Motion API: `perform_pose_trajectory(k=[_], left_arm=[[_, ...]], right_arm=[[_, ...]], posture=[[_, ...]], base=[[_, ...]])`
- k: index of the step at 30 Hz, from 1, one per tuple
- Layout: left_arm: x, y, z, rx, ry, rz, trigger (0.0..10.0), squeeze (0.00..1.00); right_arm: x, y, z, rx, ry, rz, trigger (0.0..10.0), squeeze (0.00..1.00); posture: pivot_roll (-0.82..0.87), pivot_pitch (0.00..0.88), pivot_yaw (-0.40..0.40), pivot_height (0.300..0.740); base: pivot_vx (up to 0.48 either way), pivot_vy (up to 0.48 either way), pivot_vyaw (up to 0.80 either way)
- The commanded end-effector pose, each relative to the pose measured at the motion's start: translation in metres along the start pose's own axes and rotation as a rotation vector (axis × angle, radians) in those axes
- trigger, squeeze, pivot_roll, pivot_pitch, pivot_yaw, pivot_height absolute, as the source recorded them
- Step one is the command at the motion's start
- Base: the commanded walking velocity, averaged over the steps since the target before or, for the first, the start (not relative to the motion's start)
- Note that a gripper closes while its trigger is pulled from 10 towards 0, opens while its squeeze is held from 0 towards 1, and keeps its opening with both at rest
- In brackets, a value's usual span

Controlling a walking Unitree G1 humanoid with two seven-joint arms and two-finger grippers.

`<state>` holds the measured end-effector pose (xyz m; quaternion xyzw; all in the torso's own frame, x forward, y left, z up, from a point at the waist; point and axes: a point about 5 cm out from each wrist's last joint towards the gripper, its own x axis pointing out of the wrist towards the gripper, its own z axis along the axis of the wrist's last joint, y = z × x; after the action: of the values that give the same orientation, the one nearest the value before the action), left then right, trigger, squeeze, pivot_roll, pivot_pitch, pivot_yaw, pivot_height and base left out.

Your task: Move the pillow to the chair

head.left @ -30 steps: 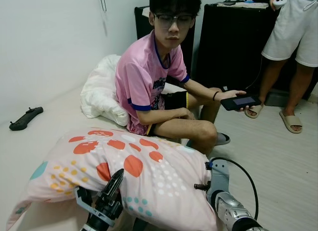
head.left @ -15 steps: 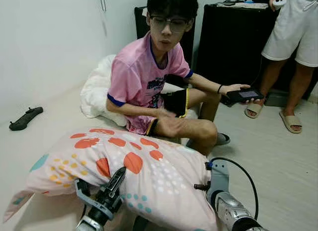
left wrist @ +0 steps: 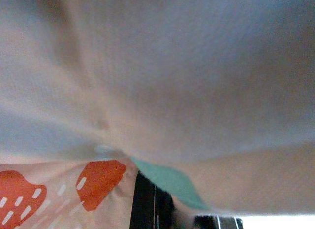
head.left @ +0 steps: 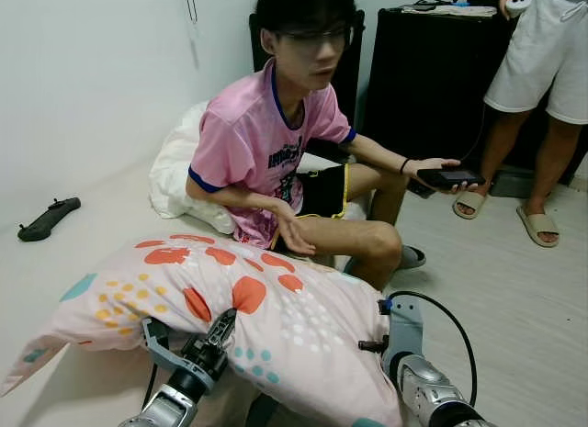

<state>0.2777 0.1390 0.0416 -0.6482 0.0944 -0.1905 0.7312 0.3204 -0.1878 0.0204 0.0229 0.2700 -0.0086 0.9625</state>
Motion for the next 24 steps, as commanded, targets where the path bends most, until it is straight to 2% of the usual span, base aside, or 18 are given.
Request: perform_pose_trajectory(k=[1,5,6,11,14,16,19,24], left_arm=[[0.018,-0.007,-0.050,-0.167,0.004,-0.051,0.0,0.00],[0.020,-0.007,-0.046,-0.158,-0.010,-0.050,0.0,0.00],[0.021,-0.008,-0.042,-0.154,-0.019,-0.053,0.0,0.00],[0.025,-0.011,-0.035,-0.140,-0.037,-0.064,0.0,0.00],[0.028,-0.013,-0.029,-0.126,-0.049,-0.072,0.0,0.00],[0.028,-0.013,-0.029,-0.126,-0.049,-0.072,0.0,0.00],[0.032,-0.015,-0.010,-0.087,-0.083,-0.080,0.0,0.00],[0.032,-0.020,0.004,-0.063,-0.106,-0.100,0.0,0.00]], right_arm=[[0.000,0.002,-0.003,-0.016,0.002,0.008,10.0,0.00],[0.000,0.005,0.003,-0.002,-0.040,0.040,10.0,0.00],[0.000,0.006,0.006,0.017,-0.062,0.063,10.0,1.00],[0.000,0.006,0.010,0.022,-0.078,0.071,10.0,1.00],[0.000,-0.003,0.012,0.003,-0.071,0.014,10.0,1.00],[0.000,-0.003,0.012,0.003,-0.071,0.014,10.0,1.00],[-0.002,-0.030,0.016,-0.022,-0.057,-0.116,10.0,1.00],[-0.004,-0.040,0.017,-0.033,-0.050,-0.162,10.0,1.00]], posture=[[-0.05,0.122,-0.002,0.596],[-0.05,0.116,-0.004,0.596],[-0.05,0.110,-0.006,0.596],[-0.04,0.099,-0.009,0.596],[-0.04,0.090,-0.011,0.596],[-0.04,0.090,-0.011,0.596],[-0.04,0.073,-0.015,0.596],[-0.04,0.069,-0.018,0.596]], base=[[0.000,0.000,0.00],[0.000,0.000,0.00],[0.000,0.000,0.00],[0.000,0.000,0.00],[0.000,0.000,0.00],[0.000,0.000,0.00],[0.000,0.000,0.00],[0.000,0.000,0.00]])
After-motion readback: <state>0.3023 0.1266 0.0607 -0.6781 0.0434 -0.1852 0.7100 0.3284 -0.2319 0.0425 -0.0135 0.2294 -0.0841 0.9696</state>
